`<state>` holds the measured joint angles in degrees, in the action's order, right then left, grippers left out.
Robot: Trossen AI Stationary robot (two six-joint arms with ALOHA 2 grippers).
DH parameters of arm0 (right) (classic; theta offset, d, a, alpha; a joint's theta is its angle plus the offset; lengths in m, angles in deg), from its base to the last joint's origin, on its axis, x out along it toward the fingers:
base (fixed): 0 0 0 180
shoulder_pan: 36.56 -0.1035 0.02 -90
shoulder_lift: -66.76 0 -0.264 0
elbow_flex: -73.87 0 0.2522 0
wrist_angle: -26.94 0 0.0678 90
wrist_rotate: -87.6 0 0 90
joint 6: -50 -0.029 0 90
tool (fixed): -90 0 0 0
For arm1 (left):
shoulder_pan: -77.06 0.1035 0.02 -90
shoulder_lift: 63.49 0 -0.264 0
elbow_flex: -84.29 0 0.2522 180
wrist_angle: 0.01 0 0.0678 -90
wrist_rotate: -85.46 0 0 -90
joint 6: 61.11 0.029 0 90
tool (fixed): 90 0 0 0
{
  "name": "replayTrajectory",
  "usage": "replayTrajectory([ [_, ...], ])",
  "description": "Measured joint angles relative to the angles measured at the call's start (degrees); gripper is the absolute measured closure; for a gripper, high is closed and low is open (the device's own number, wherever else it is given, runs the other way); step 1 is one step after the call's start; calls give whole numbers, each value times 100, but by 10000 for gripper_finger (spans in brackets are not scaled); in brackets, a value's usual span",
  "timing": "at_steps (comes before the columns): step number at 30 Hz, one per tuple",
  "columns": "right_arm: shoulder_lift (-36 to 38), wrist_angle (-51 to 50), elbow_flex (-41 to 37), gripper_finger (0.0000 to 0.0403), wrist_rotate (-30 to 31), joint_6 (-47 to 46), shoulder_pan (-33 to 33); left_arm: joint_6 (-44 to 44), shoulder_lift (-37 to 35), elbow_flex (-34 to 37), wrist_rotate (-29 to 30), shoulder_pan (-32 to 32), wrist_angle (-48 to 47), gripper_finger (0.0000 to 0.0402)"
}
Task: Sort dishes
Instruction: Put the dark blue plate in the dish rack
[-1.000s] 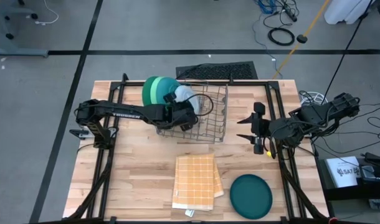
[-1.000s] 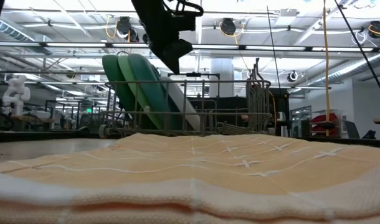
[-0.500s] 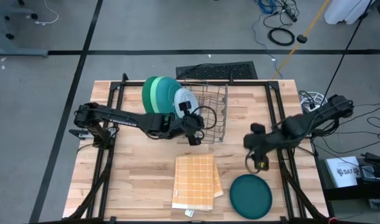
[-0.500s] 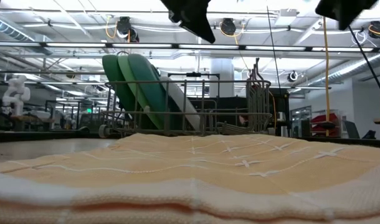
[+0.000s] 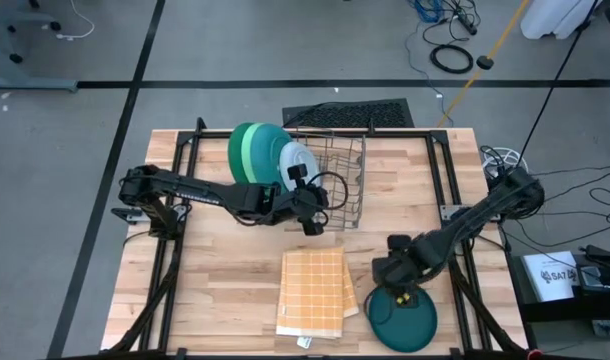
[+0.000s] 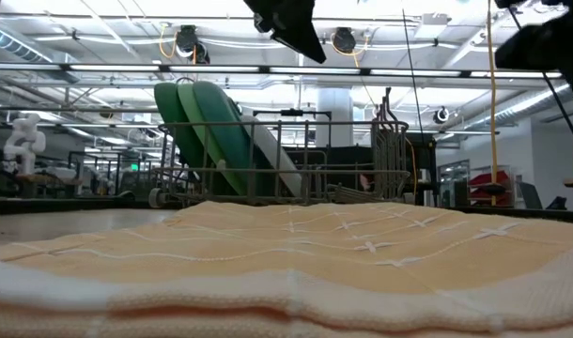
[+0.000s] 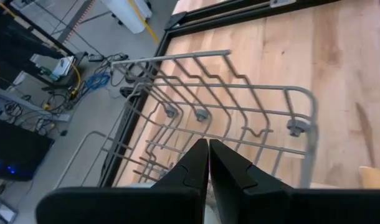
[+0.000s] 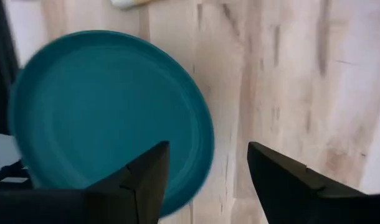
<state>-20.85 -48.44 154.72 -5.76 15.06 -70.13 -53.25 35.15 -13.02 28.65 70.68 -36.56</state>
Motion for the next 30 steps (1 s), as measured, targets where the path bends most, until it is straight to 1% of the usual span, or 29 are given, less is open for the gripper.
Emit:
replayTrajectory([
  [6,-975,111,0,195,-9,313,-74,4,0,0,-2,-179,-2,375],
  [13,-1813,568,-2,195,-165,1091,-48,3,-1,0,0,-377,-8,375],
  [16,-2022,682,2,200,-513,1326,10,2,-1,0,4,-459,-7,375],
  [18,-2118,724,17,217,-740,1406,37,0,-1,0,15,-511,-7,375],
  [20,-2156,745,22,247,-802,1470,35,-2,0,2,57,-556,-13,375],
  [26,-2097,793,17,376,-900,1465,30,-45,-1,2,331,-732,-22,375],
  [28,-2098,832,17,389,-914,1420,23,-133,0,2,380,-769,-24,375],
  [30,-2103,832,17,389,-909,1403,23,-229,-1,2,553,-807,-24,375],
])
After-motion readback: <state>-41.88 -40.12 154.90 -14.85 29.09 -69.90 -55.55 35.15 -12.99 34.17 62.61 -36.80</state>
